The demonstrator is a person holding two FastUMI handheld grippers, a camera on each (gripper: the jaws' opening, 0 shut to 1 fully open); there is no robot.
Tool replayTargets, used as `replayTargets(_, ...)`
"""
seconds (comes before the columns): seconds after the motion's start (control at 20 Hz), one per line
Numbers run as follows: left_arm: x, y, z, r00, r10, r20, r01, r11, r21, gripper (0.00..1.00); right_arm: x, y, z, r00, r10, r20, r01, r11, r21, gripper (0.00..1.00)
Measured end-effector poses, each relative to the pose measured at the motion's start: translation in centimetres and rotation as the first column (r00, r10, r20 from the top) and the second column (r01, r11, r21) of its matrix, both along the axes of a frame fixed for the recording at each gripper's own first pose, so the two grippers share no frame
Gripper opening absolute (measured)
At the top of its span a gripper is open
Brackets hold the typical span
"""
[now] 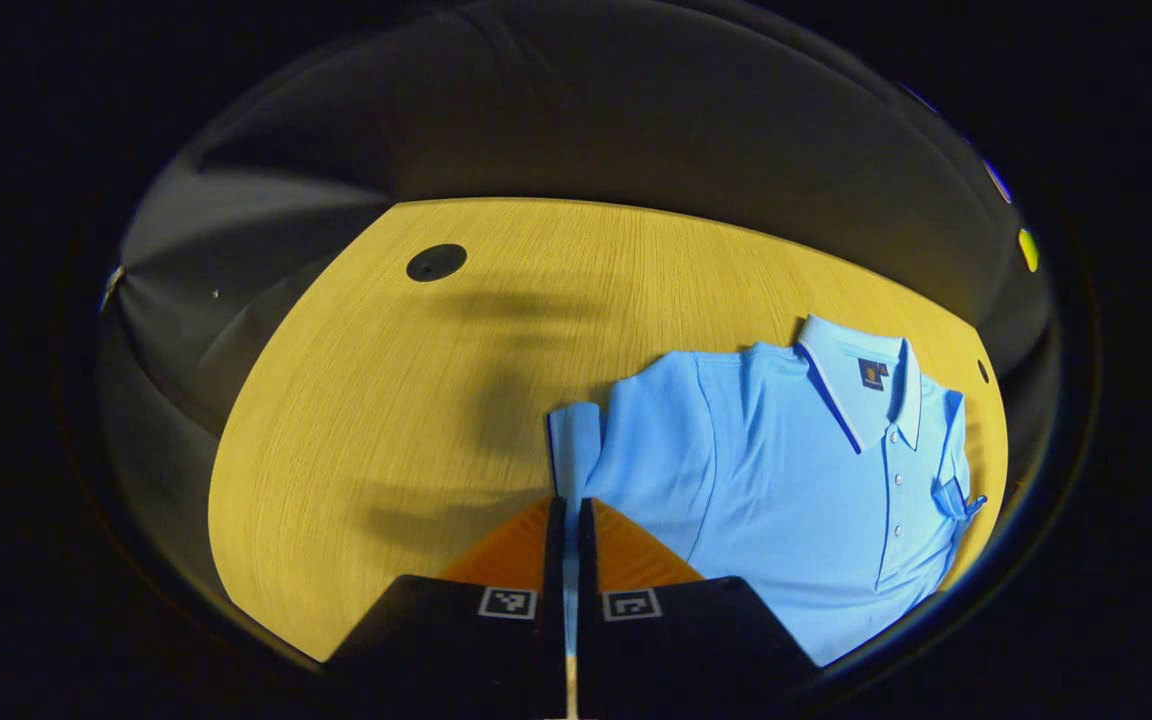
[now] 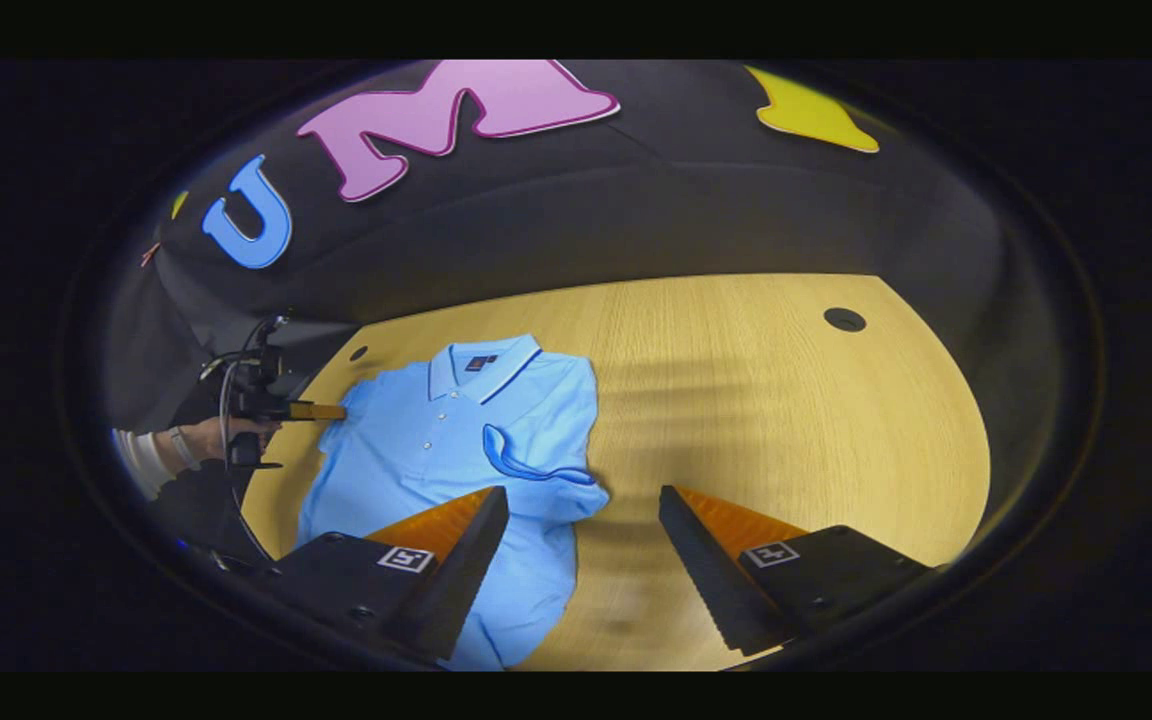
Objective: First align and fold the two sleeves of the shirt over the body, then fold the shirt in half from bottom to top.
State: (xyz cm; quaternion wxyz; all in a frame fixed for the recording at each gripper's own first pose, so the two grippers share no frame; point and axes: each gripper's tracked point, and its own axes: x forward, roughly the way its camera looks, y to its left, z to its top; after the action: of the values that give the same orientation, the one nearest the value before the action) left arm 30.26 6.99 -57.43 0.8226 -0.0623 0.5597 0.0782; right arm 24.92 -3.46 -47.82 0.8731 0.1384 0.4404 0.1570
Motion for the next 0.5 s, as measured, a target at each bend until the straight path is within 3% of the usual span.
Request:
replayTargets(0.15, 1.6, -1.9, 2.6, 0.995, -0.03, 0.096, 0.037, 0.997, -0.07, 0.06, -0.4, 0.4, 0.2, 1.0, 0.007, 0.007, -0.007, 1.0, -0.005, 0.96)
replayTargets(0.3, 2.2, -6.4, 6.1, 0.974, -0.129, 0.184, 0.159, 0.974, -0.159, 0.06, -0.6, 0.8, 0.5, 1.0, 0.005, 0.012, -0.005, 1.0, 0.006, 0.96)
replayTargets(0.4, 0.8, -9.3, 6.6, 0.961, -0.228, 0.157, 0.256, 0.947, -0.194, 0.06, -0.8, 1.5, 0.7, 1.0, 0.01, 0.016, -0.01, 1.0, 0.013, 0.96)
replayTargets(0.45, -0.2, -10.6, 6.1, 0.951, -0.282, 0.129, 0.304, 0.93, -0.207, 0.1, -1.0, 2.0, 0.7, 1.0, 0.016, 0.017, -0.016, 1.0, 0.012, 0.96)
replayTargets(0.5, -1.0, -11.4, 5.0, 0.94, -0.325, 0.105, 0.34, 0.921, -0.19, 0.22, -1.2, 2.3, 0.7, 1.0, 0.023, 0.018, -0.023, 1.0, 0.01, 0.96)
